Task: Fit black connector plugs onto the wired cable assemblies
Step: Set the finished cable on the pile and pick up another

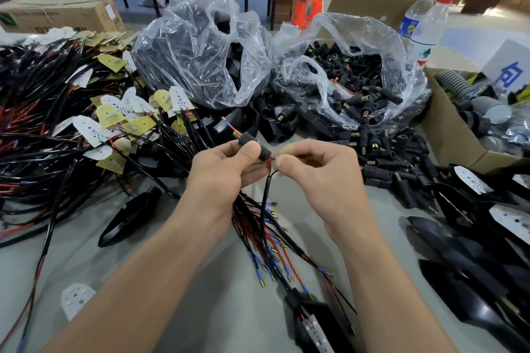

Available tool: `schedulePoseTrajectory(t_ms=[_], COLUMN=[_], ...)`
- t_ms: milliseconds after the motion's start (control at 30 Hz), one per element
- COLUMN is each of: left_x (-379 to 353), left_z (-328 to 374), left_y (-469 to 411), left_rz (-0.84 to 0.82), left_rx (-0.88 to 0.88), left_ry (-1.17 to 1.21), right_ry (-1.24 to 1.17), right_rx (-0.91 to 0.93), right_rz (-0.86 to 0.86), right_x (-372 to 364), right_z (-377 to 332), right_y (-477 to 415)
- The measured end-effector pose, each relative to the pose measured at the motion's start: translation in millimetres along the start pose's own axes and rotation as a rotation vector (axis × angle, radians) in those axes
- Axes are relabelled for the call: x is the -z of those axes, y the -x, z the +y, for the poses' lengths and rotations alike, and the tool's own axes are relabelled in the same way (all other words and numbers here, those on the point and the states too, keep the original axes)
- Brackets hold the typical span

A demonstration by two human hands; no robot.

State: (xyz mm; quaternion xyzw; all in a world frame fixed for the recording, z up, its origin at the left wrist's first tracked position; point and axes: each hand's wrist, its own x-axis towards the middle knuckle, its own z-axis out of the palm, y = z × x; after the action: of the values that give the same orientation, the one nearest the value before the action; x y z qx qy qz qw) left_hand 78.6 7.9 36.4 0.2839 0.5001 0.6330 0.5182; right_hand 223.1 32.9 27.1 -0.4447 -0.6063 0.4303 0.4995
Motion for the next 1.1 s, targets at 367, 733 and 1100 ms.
schedulePoseTrajectory(t_ms=[367, 733, 1100], left_x=[-5, -6, -1], left_z=[-10, -11, -6], left_y=[3, 4, -1], left_rz=[0.028, 0.021, 0.025], left_rx=[-0.052, -0.04, -0.045], left_ry=[-0.046, 0.02, 0.047], right_ry=[0.073, -0.081, -0.314], right_rx=[-0.051, -0.194, -0.401], right_rz=[0.07, -0.076, -0.219], right_x=[-8, 3, 5], right_z=[4, 2, -4], right_y=[2, 0, 2])
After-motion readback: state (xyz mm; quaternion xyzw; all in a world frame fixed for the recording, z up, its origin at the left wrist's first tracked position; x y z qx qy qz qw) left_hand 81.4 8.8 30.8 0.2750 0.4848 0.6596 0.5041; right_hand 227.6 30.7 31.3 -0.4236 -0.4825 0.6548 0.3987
